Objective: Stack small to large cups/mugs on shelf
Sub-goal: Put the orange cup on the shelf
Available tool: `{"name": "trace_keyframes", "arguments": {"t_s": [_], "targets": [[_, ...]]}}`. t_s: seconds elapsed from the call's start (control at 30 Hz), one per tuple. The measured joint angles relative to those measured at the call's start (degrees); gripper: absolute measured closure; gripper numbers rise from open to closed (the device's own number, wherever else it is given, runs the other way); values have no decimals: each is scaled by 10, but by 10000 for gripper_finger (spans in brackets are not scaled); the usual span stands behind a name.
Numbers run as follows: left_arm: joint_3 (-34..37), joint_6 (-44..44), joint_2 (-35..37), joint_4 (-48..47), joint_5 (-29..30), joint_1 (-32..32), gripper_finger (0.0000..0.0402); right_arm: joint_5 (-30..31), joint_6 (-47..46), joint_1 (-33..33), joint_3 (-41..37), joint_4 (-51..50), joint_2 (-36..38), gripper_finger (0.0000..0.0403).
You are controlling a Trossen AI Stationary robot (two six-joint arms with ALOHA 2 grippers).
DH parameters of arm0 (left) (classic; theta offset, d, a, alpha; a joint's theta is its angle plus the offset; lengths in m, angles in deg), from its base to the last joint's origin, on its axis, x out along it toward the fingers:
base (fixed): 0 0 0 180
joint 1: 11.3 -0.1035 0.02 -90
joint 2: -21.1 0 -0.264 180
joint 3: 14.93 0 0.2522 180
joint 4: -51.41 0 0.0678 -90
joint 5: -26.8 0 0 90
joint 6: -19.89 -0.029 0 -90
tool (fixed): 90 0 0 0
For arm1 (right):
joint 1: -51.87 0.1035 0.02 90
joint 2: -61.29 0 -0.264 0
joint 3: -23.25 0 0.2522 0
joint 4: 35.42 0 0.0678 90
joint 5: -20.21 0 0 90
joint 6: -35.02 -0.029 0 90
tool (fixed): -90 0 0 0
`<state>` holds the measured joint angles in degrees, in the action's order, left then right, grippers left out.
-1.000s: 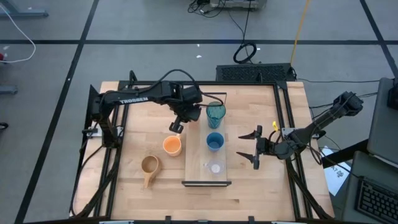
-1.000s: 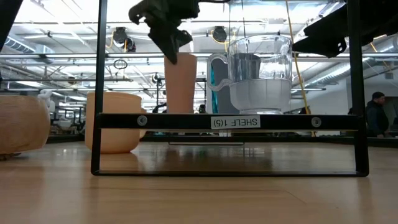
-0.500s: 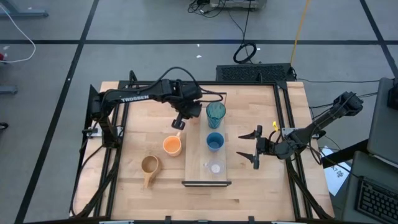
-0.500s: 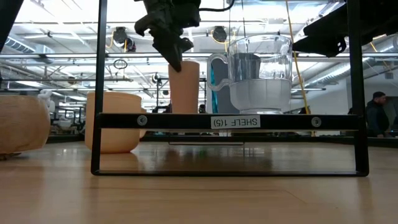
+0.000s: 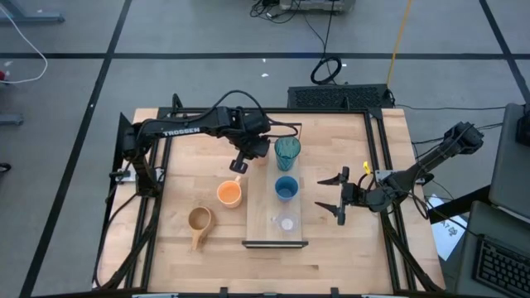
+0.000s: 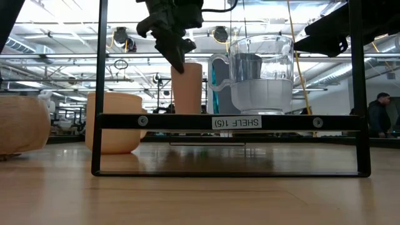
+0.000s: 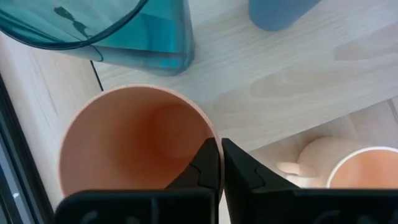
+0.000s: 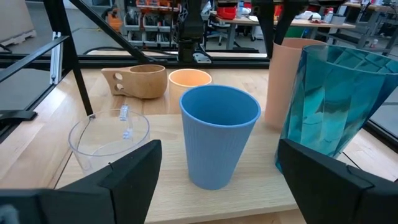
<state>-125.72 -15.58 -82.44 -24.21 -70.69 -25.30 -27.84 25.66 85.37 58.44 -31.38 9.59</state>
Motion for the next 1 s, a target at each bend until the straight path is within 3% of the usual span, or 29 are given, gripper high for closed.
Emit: {"name": "trace_keyframes", "arguments": {"t_s": [0.33, 1.0], "targets": [[0, 2, 0, 3, 4, 0, 347, 0, 0, 0, 0, 2, 0, 92], [0, 5, 0, 5, 0, 4, 333, 0, 0, 0, 0, 1, 0, 92]]}}
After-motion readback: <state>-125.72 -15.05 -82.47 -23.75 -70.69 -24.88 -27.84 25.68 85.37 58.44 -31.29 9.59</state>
